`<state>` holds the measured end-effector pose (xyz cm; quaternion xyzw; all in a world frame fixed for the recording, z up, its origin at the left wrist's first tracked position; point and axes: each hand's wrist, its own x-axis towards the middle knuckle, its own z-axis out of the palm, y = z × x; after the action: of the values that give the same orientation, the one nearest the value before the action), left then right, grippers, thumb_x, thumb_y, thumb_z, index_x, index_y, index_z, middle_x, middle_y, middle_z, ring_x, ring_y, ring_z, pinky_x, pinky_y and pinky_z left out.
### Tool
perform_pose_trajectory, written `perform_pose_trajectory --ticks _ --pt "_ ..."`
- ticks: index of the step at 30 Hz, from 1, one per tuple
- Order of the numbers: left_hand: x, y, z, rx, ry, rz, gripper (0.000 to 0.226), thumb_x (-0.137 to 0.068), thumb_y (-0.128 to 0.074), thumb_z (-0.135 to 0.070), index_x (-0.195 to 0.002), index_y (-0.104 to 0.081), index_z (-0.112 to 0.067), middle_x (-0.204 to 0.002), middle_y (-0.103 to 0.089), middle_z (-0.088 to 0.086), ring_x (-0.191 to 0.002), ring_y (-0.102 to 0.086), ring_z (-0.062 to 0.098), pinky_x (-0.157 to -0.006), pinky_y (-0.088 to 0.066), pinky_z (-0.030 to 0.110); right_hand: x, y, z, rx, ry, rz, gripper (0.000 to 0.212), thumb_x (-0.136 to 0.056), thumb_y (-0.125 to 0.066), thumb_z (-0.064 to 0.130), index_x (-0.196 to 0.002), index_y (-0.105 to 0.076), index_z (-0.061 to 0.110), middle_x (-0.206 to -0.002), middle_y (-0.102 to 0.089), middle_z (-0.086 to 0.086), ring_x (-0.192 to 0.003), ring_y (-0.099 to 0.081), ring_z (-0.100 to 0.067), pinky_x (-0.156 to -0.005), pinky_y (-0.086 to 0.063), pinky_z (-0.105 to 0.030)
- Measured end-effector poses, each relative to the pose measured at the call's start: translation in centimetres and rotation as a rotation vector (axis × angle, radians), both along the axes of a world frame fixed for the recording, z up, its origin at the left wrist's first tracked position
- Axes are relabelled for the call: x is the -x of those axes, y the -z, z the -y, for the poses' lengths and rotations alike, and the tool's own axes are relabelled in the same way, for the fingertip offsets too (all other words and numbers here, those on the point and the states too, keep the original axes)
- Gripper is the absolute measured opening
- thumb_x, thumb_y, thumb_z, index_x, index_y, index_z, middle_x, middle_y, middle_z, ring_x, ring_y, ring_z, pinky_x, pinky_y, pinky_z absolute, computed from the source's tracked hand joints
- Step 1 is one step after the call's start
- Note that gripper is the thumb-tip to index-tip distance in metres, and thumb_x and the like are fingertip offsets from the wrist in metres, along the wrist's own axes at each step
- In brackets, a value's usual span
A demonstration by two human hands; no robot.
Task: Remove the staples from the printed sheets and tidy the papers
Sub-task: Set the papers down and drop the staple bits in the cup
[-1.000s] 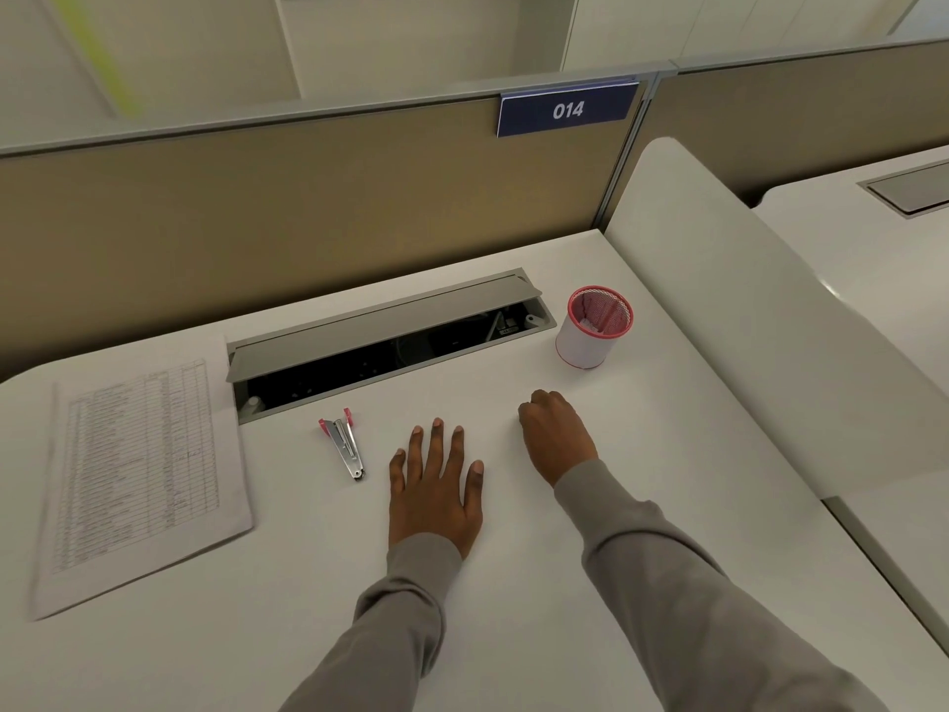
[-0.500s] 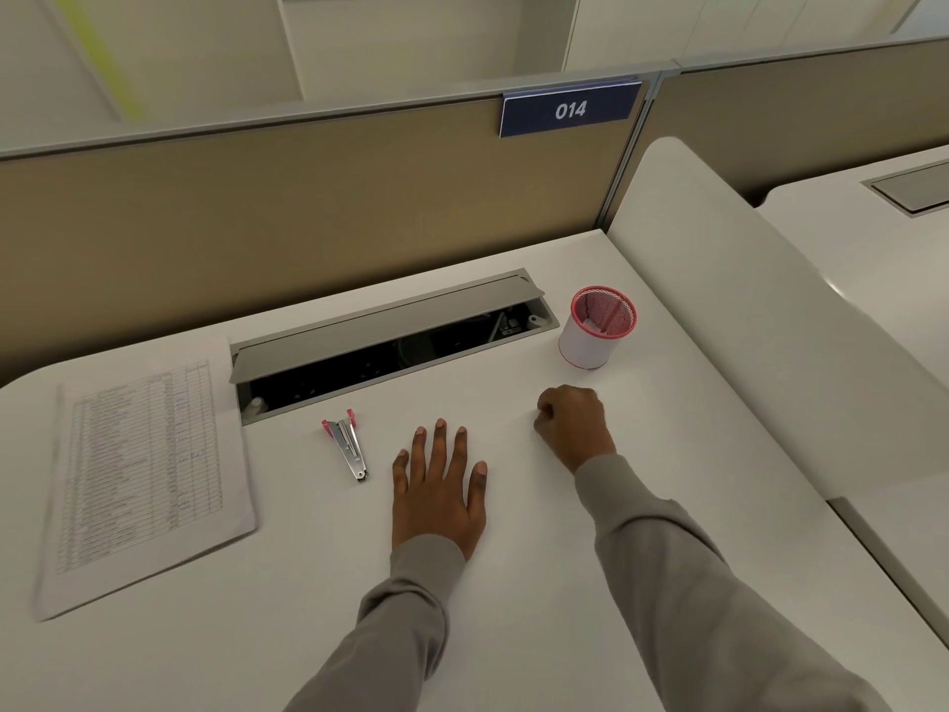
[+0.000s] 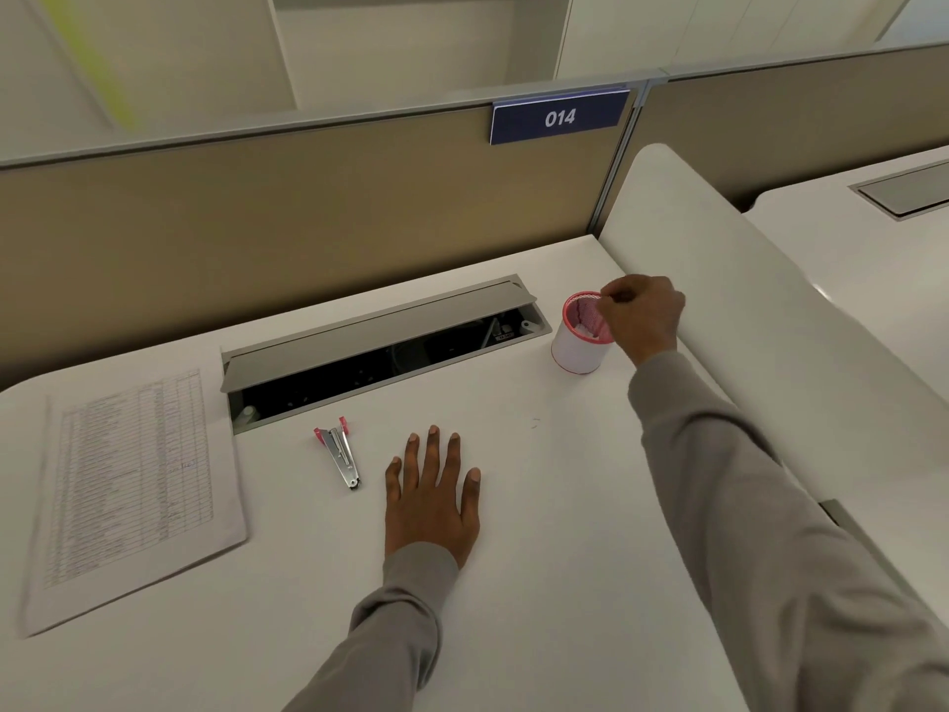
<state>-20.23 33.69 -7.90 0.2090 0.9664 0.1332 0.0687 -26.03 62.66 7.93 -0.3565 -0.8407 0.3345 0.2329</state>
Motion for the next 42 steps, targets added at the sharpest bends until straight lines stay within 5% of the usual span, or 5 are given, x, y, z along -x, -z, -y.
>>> perform_pose_trajectory --ticks 8,20,28,35,42 --pt "0.0 -0.1 0.0 -0.015 -0.005 -0.007 0.063 -0.1 -0.008 -0.055 -0.158 -0.014 -0.032 -0.167 -0.007 -0.005 -0.154 -0.001 0.021 -0.124 -0.005 0.046 1.0 1.7 -1.1 -0.308 -0.163 0.183 0.029 -0.086 -0.052 0.001 -0.091 -0.079 0.01 -0.098 -0.075 -0.011 -0.098 -0.063 -0.036 -0.086 -0.047 -0.03" --pt "0.0 -0.1 0.0 -0.015 -0.009 -0.011 0.062 -0.1 -0.009 -0.055 -0.158 -0.015 -0.032 -0.167 -0.008 -0.005 -0.154 -0.001 0.021 -0.123 -0.003 0.045 0.8 2.1 -0.8 -0.199 -0.128 0.09 0.031 -0.078 -0.052 -0.008 -0.087 -0.078 0.006 -0.093 -0.074 -0.013 -0.092 -0.066 -0.028 -0.079 -0.039 -0.018" --pt "0.0 0.0 0.0 -0.008 -0.003 -0.01 0.063 -0.1 -0.007 -0.056 -0.158 -0.012 -0.032 -0.167 -0.005 -0.005 -0.154 0.001 0.021 -0.123 -0.003 0.045 -2.6 4.1 2.3 -0.401 -0.218 -0.145 0.012 -0.084 -0.061 0.003 -0.093 -0.07 0.006 -0.094 -0.068 -0.012 -0.084 -0.061 -0.029 -0.075 -0.039 -0.019" --pt "0.0 -0.3 0.0 -0.012 0.002 0.008 0.062 -0.1 -0.007 -0.055 -0.158 -0.008 -0.033 -0.167 -0.001 -0.005 -0.154 0.006 0.02 -0.124 -0.002 0.045 -9.8 13.3 8.6 -0.497 -0.225 0.549 0.068 -0.094 -0.033 0.065 -0.142 -0.041 0.018 -0.146 -0.034 -0.009 -0.111 -0.041 -0.034 -0.09 -0.036 -0.047" --pt "0.0 -0.3 0.1 0.002 -0.001 0.004 0.063 -0.099 -0.005 -0.056 -0.158 -0.008 -0.032 -0.167 -0.001 -0.005 -0.154 0.006 0.02 -0.124 -0.001 0.044 -10.2 14.4 9.3 -0.524 -0.292 0.633 0.077 -0.092 -0.019 0.073 -0.15 -0.028 0.023 -0.148 -0.028 -0.006 -0.113 -0.038 -0.032 -0.094 -0.031 -0.049"
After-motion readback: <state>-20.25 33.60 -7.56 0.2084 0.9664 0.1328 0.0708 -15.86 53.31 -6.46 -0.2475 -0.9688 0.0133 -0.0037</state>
